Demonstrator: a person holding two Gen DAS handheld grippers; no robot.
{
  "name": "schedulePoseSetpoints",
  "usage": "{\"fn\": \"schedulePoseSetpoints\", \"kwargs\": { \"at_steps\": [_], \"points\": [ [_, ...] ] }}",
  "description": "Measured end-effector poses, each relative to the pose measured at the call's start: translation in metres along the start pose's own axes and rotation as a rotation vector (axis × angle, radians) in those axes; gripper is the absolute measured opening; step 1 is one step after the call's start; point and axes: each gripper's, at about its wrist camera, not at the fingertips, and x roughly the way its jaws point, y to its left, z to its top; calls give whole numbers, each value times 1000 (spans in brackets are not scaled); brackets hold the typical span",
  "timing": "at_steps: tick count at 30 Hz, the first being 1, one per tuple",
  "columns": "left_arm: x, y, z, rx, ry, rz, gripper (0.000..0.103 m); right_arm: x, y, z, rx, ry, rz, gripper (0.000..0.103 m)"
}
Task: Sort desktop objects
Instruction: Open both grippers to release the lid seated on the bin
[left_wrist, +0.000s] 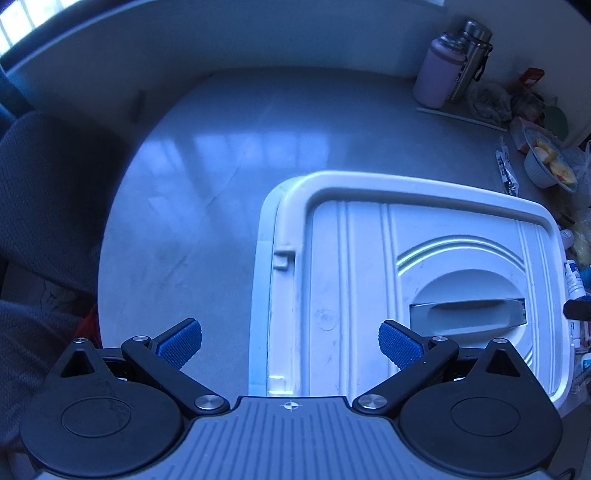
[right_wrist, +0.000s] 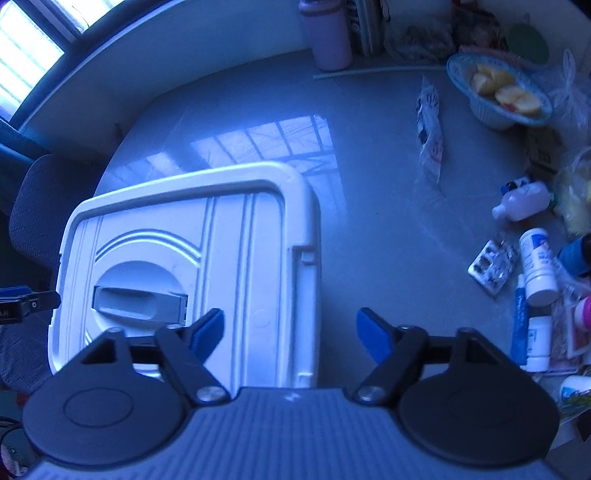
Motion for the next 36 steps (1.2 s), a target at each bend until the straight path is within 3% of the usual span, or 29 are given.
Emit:
{"fn": "schedulePoseSetpoints", "kwargs": {
  "at_steps": [3,6,25,28,32,36],
  "points": [
    [7,-2,-1,7,2,12,103,7,3,-1,-9,27,-4,49],
    [12,0,0,4,10,13,103,6,6,-3,-13,19,-19,46],
    [39,20,7,-24,31,-1,103,11,22,6,-26,13,-36,47],
    [38,19,7,-20,34,-7,103,8,27,3,-53,12,-44,50],
    [35,14,5,-6,33,-9,103,3,36,-1,-92,10,-98,62],
    [39,10,0,2,36,-31,103,12,39,-6,-102,34,-121,64]
  ]
}}
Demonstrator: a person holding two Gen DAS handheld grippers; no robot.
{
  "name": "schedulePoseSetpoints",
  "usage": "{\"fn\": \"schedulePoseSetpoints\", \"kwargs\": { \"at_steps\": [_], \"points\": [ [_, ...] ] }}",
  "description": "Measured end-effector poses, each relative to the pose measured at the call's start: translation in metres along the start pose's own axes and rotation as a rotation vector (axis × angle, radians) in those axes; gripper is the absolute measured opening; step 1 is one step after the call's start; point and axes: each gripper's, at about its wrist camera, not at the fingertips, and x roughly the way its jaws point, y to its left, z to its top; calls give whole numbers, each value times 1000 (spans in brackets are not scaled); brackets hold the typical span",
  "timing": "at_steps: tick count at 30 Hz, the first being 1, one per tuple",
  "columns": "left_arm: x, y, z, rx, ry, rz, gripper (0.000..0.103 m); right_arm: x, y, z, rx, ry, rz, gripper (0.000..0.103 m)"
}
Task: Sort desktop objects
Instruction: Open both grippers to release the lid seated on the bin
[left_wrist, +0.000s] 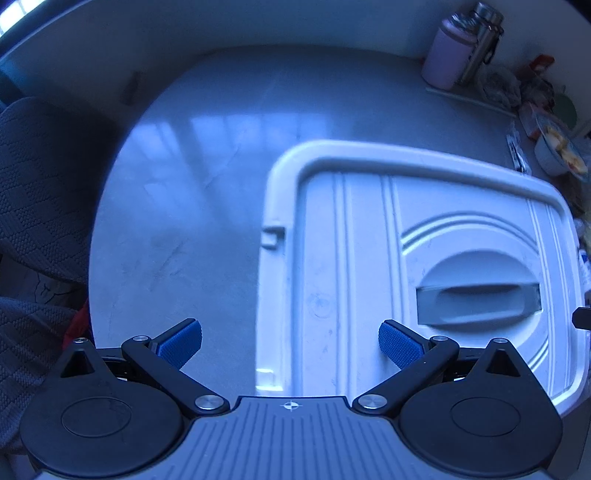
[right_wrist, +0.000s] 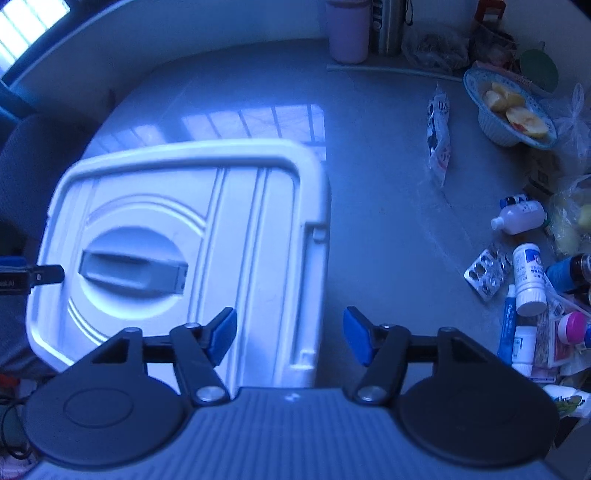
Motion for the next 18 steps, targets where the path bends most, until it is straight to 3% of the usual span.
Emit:
{"fn": "schedulePoseSetpoints", "kwargs": {
  "at_steps": [7,13,18],
  "points": [
    [2,6,-4,-6,-6,-32,103,7,-4,-8,58,-30,3,76],
    [1,6,-8,12,-33,-40,103,2,-1,-15,97,-71,-19,77],
    [-12,4,-19,12,-105,-40,103,-9,14,-29,96,-154,-60,77]
  ]
}}
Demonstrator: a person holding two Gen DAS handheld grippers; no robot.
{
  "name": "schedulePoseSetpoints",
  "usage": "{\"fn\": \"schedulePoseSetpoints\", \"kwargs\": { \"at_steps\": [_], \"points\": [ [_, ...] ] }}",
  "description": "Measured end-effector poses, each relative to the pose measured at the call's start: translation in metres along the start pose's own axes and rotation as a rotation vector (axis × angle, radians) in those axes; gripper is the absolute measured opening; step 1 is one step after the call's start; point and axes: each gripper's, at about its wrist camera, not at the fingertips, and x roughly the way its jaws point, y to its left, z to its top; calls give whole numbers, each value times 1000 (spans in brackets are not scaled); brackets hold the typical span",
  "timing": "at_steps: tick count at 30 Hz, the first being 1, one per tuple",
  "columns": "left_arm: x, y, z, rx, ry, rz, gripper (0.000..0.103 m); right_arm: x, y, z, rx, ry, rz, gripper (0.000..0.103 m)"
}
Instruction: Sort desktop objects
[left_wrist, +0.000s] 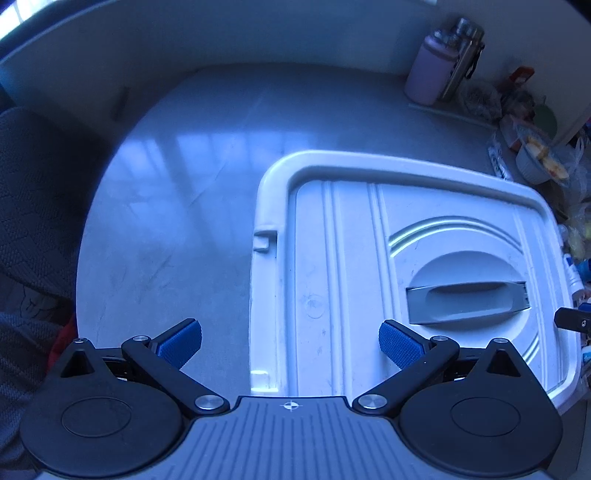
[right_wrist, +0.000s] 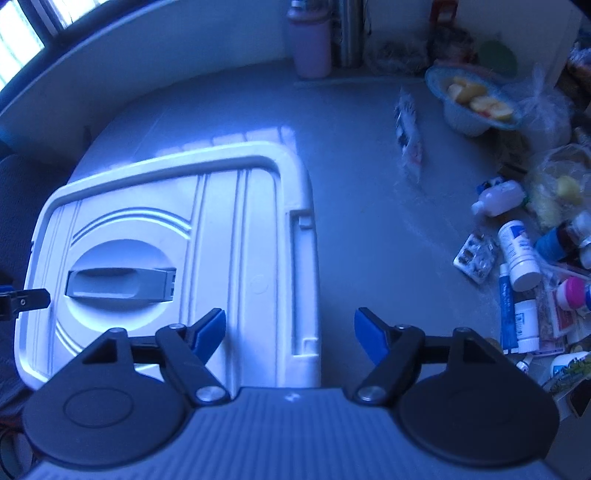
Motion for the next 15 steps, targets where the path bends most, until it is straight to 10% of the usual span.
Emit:
{"fn": "schedulePoseSetpoints", "kwargs": {
  "at_steps": [15],
  "points": [
    [-85,-29,-105,5,-225,97,103,-49,22,-80,-93,-139,59,77]
  ]
}}
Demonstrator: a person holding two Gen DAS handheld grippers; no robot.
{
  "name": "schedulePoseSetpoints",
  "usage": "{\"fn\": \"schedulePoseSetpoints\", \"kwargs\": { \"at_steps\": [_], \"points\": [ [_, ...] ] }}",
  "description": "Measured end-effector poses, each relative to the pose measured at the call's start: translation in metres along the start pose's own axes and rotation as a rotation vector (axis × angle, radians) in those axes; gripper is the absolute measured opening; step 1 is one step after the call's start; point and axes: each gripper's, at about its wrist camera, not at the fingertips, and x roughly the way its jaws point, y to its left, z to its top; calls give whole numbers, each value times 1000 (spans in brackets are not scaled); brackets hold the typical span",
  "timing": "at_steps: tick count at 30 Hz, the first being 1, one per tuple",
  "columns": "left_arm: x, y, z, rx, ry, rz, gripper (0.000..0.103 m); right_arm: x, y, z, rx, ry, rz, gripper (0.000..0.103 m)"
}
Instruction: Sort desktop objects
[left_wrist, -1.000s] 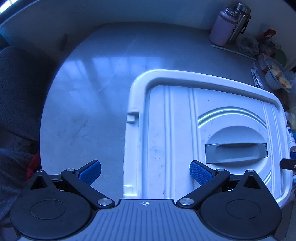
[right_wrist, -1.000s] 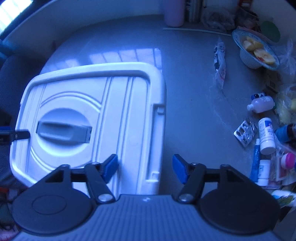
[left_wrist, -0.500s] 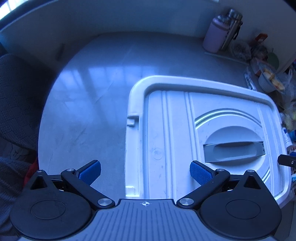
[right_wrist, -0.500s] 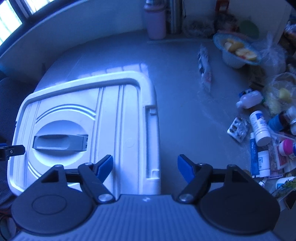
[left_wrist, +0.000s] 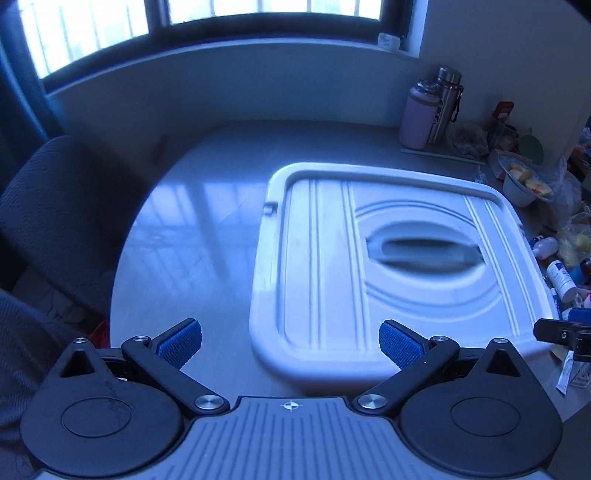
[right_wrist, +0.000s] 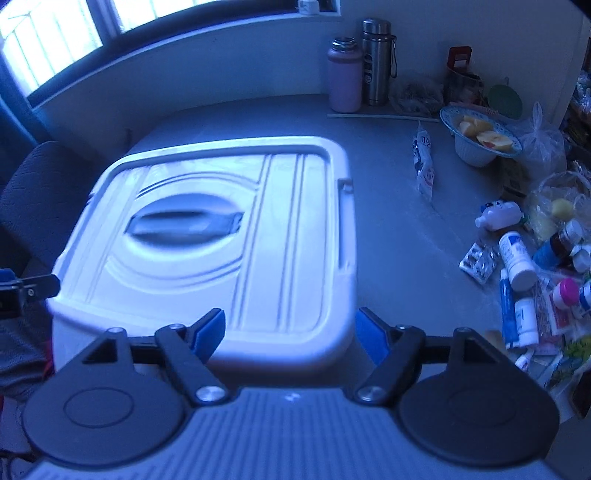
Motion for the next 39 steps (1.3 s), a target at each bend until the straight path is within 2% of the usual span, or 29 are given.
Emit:
{"fn": "schedulePoseSetpoints", "kwargs": {
  "at_steps": [8,13,16,23,26,28,31,34,39],
  "points": [
    [-47,-16,-70,-12,-64,4,103,-37,13,-65,-25,-88,22,77],
    [-61,-22,-113,15,-193,31,103,-42,19,-105,-20,-175,-4,81],
    [-56,-27,-139,37,-246,40,103,-37,24,-130,-13,-237,-9,84],
    [-23,-50,-196,197,-361,174,103,-2,44,-182,-20,-348,-8,85],
    [-12,-48,-216,205,-397,158,103,11,51,-197,-49,-381,-33,85],
    [-7,-42,-225,169,-404,137,103,17,54,-204,-67,-396,-64,85],
    [2,-35,-233,114,-395,118,103,23,51,-207,-45,-395,-65,85],
    [11,-34,-238,102,-394,137,103,26,50,-211,-19,-422,-78,86],
    [19,-34,-242,86,-387,103,103,31,52,-218,-12,-432,-74,86]
  ]
}}
